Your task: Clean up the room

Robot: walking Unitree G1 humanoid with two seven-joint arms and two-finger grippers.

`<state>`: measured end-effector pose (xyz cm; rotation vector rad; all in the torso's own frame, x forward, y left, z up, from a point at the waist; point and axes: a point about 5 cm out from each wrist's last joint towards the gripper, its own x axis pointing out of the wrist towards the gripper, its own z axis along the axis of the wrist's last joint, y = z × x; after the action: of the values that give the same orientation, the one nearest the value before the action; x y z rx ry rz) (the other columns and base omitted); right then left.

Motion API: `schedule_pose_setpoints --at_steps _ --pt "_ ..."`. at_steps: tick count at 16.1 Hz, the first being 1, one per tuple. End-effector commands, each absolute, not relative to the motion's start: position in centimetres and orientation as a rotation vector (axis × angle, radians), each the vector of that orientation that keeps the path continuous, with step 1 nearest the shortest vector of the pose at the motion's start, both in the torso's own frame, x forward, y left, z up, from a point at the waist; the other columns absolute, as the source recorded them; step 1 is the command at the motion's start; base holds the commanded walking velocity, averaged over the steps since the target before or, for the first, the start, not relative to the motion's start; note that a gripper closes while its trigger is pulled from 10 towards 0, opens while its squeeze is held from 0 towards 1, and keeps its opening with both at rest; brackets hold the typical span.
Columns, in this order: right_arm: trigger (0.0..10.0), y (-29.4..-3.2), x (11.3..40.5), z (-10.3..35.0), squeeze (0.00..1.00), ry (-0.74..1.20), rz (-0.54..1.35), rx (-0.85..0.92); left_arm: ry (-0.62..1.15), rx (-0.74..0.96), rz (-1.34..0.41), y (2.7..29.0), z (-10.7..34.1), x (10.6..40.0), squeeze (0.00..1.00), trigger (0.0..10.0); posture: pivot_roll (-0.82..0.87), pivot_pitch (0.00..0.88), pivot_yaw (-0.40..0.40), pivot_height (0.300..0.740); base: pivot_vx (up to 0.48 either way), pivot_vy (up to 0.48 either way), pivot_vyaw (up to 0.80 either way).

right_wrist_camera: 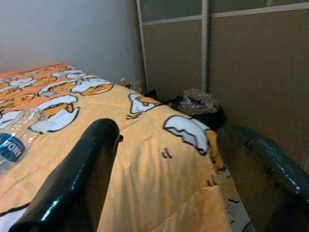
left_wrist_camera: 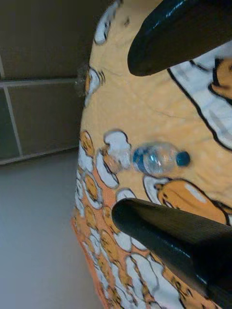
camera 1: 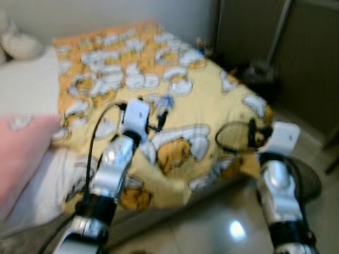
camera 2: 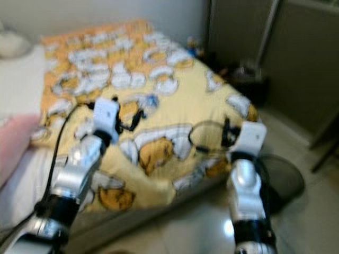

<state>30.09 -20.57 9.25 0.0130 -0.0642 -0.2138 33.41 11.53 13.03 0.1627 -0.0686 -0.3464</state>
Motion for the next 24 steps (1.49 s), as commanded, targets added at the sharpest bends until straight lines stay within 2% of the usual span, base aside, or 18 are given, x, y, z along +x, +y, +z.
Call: schedule_pose_setpoints --at_steps 1,6,8,13,14,17,18,24 --pt "10.0 -19.4 30.6 9.7 0.0 -0.072 -0.177 0.017 -0.067 0.176 -0.322 12.4 13.1 33.6 0.0 10.0 -0.06 0.0 0.065 0.723 0.274 0.398 0.0" --pt "10.0 -19.0 30.5 9.9 0.0 -0.071 -0.16 0.018 -0.073 0.183 -0.349 12.1 13.2 33.7 0.0 10.0 -0.06 0.0 0.066 0.723 0.299 0.375 0.0" --pt "10.0 -19.0 30.3 9.5 0.0 -0.054 -0.163 0.027 -0.074 0.184 -0.368 11.7 13.3 33.9 0.0 10.0 -0.07 0.0 0.069 0.723 0.347 0.332 -0.62" --pt "10.0 -19.4 29.8 9.5 0.0 -0.06 -0.181 0.008 -0.067 0.208 -0.47 9.3 13.3 34.1 0.0 10.0 -0.09 0.0 0.088 0.723 0.358 0.317 -0.35" --pt "10.0 -19.4 29.7 9.4 0.0 -0.055 -0.183 0.008 -0.071 0.252 -0.48 8.8 13.3 34.2 0.0 10.0 -0.1 0.0 0.095 0.723 0.0 0.0 0.0" --pt "10.0 -19.5 29.5 9.4 0.0 -0.054 -0.192 0.011 -0.046 0.175 -0.453 9.2 12.9 34.3 0.0 10.0 -0.11 0.0 0.1 0.723 0.0 0.0 0.0" --pt "10.0 -19.5 29.4 9.4 0.0 -0.052 -0.189 0.01 -0.045 0.121 -0.432 9.4 12.9 34.3 0.0 10.0 -0.12 0.0 0.098 0.723 0.0 -0.307 0.0" --pt "10.0 -19.2 29.8 9.7 0.0 -0.055 -0.161 0.003 -0.061 0.124 -0.438 8.9 13.0 34.1 0.0 10.0 -0.11 0.0 0.087 0.723 0.0 -0.434 0.0"
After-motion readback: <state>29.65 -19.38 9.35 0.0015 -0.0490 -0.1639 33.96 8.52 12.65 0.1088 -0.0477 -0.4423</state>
